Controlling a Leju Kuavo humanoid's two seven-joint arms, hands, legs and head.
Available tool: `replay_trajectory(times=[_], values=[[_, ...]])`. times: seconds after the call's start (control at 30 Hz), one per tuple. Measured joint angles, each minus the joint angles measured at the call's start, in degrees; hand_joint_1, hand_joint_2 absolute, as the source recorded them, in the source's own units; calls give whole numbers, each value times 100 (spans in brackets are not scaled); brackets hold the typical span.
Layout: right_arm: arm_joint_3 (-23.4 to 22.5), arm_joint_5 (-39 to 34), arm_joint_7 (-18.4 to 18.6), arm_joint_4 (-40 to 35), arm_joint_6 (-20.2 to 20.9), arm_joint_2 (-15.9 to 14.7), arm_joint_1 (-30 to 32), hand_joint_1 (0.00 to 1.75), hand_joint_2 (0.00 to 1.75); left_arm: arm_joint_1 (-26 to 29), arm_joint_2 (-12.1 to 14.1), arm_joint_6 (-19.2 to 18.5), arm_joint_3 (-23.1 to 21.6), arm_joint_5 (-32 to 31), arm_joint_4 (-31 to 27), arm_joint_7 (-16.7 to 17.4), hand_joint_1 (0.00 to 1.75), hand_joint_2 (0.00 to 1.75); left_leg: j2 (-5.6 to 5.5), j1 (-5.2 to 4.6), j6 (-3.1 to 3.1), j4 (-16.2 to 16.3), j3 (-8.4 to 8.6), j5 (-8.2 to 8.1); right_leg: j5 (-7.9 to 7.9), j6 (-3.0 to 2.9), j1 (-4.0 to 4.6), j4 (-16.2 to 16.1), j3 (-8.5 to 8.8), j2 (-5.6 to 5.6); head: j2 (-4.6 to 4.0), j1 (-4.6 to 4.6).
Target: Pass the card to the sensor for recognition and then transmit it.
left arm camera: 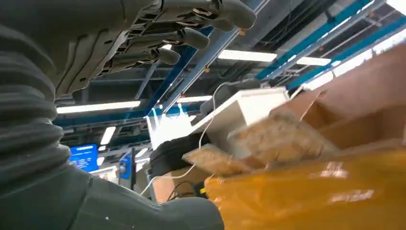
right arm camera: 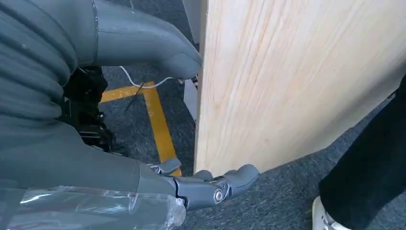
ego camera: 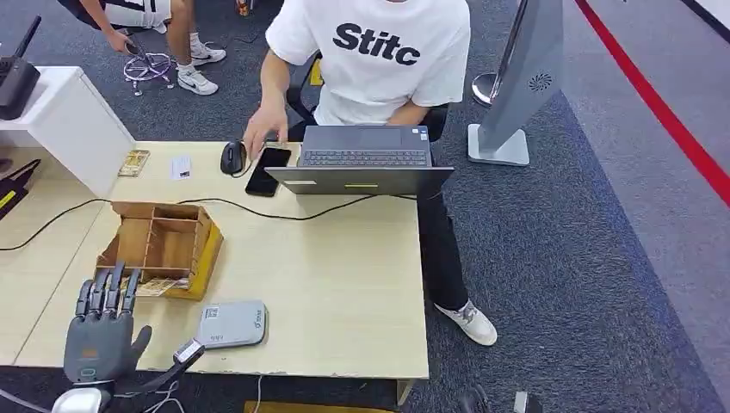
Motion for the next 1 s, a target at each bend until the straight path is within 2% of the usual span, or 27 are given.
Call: replay_trajectory(times=[0.13,0.3,0.53,1.0], values=[[0,48,26,0,4,0,-7,0,175,-127,444,4,-457,-2,431,774,0,175,-2,-1,0,0,-1,0,0,0,-1,0,1,-1,0,0],[4,96,66,0,4,0,-33,0,175,-384,817,6,-947,0,887,1086,0,175,-3,0,0,0,-1,1,0,0,-1,0,1,-3,0,0],[7,105,81,0,4,2,-56,0,175,-611,1060,-2,-1318,0,1204,1140,0,175,-4,0,-2,0,0,2,1,-1,-1,0,2,-3,0,0],[7,114,81,0,4,0,-62,0,175,-698,1143,2,-1453,0,1372,1189,0,175,-4,0,-2,0,-1,2,1,-1,-1,0,2,-3,0,0]])
